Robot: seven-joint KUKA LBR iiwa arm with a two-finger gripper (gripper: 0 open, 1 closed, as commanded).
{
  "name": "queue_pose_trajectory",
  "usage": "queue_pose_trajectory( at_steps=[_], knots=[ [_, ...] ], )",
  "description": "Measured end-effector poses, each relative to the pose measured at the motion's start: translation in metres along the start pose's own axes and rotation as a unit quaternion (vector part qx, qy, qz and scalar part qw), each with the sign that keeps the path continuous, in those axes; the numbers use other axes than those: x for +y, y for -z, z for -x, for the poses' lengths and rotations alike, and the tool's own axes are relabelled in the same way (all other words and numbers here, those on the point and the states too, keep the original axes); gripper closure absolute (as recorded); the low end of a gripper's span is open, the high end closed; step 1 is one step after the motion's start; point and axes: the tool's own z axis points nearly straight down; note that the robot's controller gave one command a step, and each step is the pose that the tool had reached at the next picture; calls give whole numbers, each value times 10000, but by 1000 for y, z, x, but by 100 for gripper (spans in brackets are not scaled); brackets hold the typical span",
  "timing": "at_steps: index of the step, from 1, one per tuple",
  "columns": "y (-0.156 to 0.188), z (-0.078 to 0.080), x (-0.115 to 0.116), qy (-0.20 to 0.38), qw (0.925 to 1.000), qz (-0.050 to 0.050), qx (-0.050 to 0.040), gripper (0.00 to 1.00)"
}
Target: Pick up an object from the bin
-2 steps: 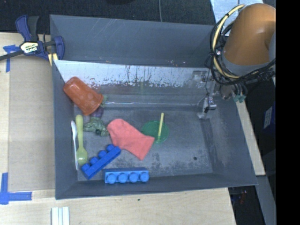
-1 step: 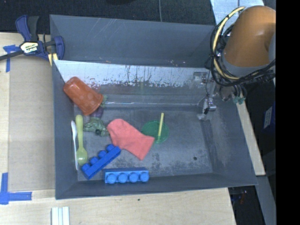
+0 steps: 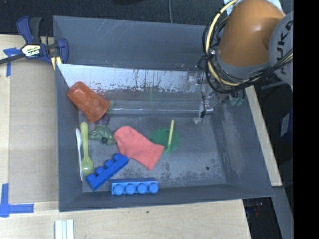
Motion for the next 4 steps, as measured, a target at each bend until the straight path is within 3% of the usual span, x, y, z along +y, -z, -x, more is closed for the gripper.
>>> queue_pose_trajectory(
  at_steps=[1, 2, 3, 4],
  knots=[
    [3, 2, 41, 39, 10000, 14, 5, 0],
    [8, -6, 90, 28, 10000, -4, -10, 0],
    [-54, -34, 87, -35, 10000, 7, -33, 0],
    [-87, -29, 137, 413, 9991, 2, -58, 0]
  ],
)
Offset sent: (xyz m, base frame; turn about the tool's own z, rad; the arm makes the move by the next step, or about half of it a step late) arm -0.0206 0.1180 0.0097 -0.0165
